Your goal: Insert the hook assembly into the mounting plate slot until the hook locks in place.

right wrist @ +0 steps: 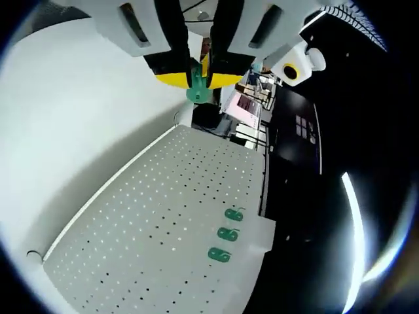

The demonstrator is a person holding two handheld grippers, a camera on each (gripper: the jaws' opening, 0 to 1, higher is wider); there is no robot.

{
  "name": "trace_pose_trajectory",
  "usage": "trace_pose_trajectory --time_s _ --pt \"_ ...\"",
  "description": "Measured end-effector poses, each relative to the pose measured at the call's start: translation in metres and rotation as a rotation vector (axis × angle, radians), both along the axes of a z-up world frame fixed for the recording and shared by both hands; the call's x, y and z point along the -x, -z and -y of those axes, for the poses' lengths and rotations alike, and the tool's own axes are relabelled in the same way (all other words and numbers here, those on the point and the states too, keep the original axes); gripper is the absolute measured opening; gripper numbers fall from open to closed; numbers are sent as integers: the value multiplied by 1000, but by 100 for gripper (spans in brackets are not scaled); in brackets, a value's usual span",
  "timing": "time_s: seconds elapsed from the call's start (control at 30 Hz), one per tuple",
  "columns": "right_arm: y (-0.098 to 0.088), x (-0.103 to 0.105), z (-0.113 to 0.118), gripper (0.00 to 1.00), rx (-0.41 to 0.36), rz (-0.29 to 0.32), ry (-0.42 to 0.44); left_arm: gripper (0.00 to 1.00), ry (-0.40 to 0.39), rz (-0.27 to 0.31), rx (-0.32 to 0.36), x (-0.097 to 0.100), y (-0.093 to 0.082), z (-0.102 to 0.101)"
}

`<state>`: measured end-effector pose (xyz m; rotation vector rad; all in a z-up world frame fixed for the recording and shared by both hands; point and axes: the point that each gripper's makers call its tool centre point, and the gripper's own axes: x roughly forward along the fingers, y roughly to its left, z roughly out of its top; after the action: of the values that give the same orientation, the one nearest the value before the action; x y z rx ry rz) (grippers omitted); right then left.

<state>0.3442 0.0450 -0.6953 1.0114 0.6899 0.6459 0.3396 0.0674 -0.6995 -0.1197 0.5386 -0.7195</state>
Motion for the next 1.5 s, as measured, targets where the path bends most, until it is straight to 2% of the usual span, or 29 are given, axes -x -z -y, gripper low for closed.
trace_pose_trajectory --time_s 0.27,0.87,1.33,1.43,1.5 --pt "4 -1 -6 3 16 -1 -14 2 4 3 7 -1 -1 2" --pt "4 1 -11 1 -20 -40 -22 2 6 17 0 -2 -1 0" --pt "-12 -3 -17 0 36 48 -47 4 32 87 -9 -5 -13 -5" --pt "-17 -4 -20 0 90 109 -78 5 30 92 6 -6 -17 -8" --pt "-21 -5 -23 0 148 167 -103 14 21 106 -3 -7 -19 -10"
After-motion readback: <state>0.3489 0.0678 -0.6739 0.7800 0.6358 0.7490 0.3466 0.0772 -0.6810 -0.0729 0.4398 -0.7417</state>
